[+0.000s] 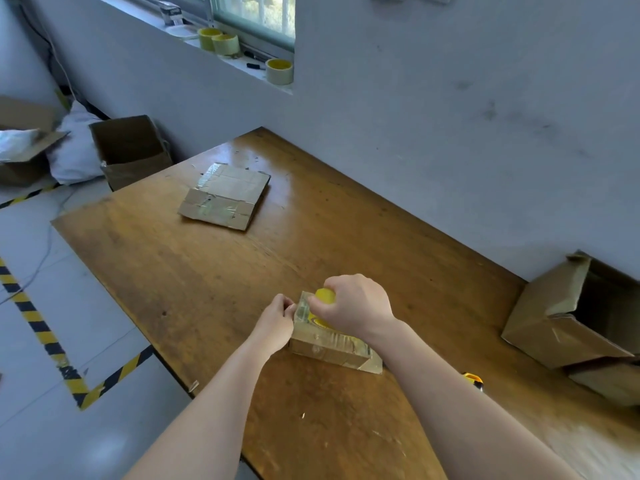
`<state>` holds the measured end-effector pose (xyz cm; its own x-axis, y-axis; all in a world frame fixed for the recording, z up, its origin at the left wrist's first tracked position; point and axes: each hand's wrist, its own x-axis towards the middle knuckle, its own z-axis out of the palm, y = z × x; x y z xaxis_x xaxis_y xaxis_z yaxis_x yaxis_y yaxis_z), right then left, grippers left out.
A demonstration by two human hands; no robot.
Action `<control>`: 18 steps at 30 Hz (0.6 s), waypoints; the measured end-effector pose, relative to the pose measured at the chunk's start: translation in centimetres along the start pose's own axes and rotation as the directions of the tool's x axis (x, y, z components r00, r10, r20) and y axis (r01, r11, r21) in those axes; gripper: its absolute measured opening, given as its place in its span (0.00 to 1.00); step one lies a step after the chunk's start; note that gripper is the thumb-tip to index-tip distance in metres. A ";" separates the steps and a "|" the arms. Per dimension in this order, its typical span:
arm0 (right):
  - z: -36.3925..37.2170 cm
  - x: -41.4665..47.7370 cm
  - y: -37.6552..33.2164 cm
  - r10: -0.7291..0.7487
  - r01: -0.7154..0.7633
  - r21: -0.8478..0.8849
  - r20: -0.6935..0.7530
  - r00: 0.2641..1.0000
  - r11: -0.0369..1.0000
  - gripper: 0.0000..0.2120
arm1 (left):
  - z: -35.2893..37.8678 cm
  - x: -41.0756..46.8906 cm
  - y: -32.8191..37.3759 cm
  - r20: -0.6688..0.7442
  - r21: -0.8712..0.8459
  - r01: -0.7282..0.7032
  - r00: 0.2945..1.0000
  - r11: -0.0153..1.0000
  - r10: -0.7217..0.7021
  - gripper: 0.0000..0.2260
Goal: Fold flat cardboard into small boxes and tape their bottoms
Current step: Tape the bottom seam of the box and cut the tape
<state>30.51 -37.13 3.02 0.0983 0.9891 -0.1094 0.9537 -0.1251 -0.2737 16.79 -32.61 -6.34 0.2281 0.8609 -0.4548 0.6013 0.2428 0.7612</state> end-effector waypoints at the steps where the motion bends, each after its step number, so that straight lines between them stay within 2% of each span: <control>1: 0.0 0.0 -0.1 0.003 -0.003 -0.005 -0.003 1.000 1.000 0.21 | 0.1 0.0 0.0 0.016 -0.013 0.029 0.999 1.000 -0.028 0.07; 2: 0.1 0.1 -0.1 0.007 -0.007 -0.005 -0.004 1.000 1.000 0.21 | 0.0 0.1 0.0 0.042 -0.011 0.063 0.997 0.998 -0.062 0.09; 4: 0.0 0.1 -0.1 0.018 -0.018 0.016 0.001 1.000 1.000 0.21 | -0.1 0.3 -0.4 0.038 0.101 0.118 0.992 0.988 -0.122 0.16; 6: 0.0 0.1 0.0 0.035 -0.036 0.045 0.013 0.999 0.998 0.20 | -0.2 0.1 -0.6 -0.169 0.114 0.146 0.978 0.983 -0.126 0.13; 8: 0.0 0.1 0.1 0.042 -0.043 0.052 0.011 0.999 0.998 0.20 | 0.0 -0.9 -0.1 -0.386 -0.023 0.029 0.922 0.999 -0.035 0.05; 9: 0.0 0.1 0.1 0.042 -0.043 0.049 0.005 0.999 0.998 0.20 | 0.3 -1.3 0.1 -0.438 -0.054 -0.066 0.898 0.996 0.036 0.02; 11: 0.1 0.2 0.0 0.050 -0.049 0.045 -0.007 0.999 0.998 0.21 | 1.2 -2.4 0.5 -0.437 -0.026 -0.194 0.885 0.981 0.163 0.05; 12: 0.2 0.2 0.0 0.052 -0.052 0.044 -0.015 0.999 0.998 0.21 | 1.6 -2.7 0.5 -0.416 0.009 -0.207 0.889 0.978 0.192 0.08; 16: 0.3 0.4 -0.1 0.056 -0.054 0.056 -0.025 0.998 0.997 0.22 | 1.4 -2.6 1.3 -0.347 0.028 -0.133 0.928 0.991 0.135 0.13; 18: 0.3 0.3 0.1 0.063 -0.062 0.061 -0.020 0.998 0.996 0.22 | 1.2 -1.7 1.9 -0.278 -0.074 -0.110 0.957 0.991 0.085 0.15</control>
<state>30.52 -36.90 2.68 0.1644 0.9806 -0.1072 0.9265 -0.1908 -0.3243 18.48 -34.19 -4.71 0.0568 0.9687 -0.2416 0.5140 0.1791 0.8389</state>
